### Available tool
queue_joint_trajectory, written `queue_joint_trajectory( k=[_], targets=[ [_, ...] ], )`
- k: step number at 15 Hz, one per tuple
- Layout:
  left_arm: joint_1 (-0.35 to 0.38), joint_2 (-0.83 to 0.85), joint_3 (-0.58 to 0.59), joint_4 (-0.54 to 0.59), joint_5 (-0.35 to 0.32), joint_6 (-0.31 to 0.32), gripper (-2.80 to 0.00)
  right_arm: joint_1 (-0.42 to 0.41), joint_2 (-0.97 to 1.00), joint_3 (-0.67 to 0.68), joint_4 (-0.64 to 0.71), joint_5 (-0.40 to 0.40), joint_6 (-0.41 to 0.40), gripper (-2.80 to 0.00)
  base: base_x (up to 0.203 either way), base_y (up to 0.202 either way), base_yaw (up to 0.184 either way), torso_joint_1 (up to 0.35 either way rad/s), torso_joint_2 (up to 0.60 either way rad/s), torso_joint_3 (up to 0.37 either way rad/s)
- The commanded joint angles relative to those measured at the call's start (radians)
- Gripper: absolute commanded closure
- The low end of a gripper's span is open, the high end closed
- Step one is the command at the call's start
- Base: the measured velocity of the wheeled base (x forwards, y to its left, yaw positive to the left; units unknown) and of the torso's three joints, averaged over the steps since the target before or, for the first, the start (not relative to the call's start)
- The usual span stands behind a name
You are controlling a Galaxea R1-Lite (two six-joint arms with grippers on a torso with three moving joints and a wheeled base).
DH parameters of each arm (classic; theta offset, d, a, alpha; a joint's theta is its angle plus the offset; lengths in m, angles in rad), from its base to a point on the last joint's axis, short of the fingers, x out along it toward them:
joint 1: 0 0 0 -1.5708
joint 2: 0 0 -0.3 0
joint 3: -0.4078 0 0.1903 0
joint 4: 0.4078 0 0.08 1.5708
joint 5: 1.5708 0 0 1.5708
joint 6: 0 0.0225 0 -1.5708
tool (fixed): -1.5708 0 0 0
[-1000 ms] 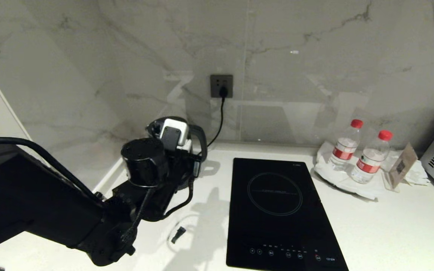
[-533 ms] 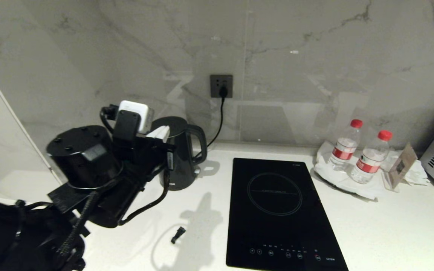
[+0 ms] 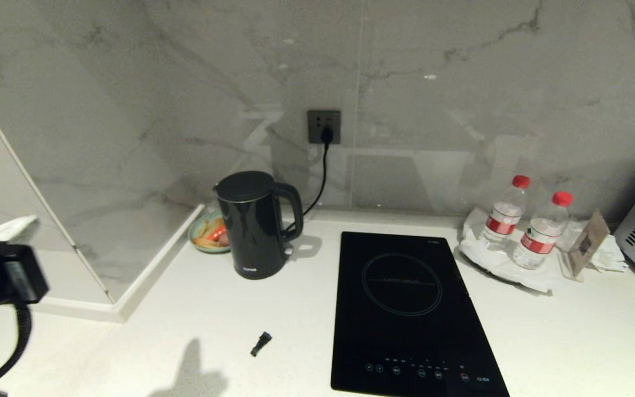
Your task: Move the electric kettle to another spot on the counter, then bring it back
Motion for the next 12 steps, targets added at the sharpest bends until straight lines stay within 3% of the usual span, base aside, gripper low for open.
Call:
queue_joint_trajectory(
  k=[1,4,6,8,10,12],
  targets=[
    [0.113,-0.334,0.012,0.201,0.013,-0.002,0.00,0.000,0.000,0.000,0.000,0.000,-0.001,0.00,0.000,0.000,0.000,0.000,0.00,0.000],
    [0.187,-0.555,0.024,0.357,0.011,-0.005,0.00,0.000,0.000,0.000,0.000,0.000,-0.007,0.00,0.000,0.000,0.000,0.000,0.00,0.000],
    [0.273,-0.668,0.052,0.414,-0.025,-0.012,0.00,0.000,0.000,0.000,0.000,0.002,-0.010,0.00,0.000,0.000,0.000,0.000,0.00,0.000],
    [0.291,-0.682,0.072,0.419,0.013,-0.046,0.00,0.000,0.000,0.000,0.000,0.002,-0.011,0.00,0.000,0.000,0.000,0.000,0.00,0.000],
    [0.335,-0.698,0.064,0.425,0.002,-0.037,0.00,0.000,0.000,0.000,0.000,0.002,-0.011,0.00,0.000,0.000,0.000,0.000,0.00,0.000],
    [0.376,-0.765,0.123,0.426,-0.113,-0.025,0.00,0.000,0.000,0.000,0.000,0.002,-0.011,0.00,0.000,0.000,0.000,0.000,0.00,0.000]
  ],
)
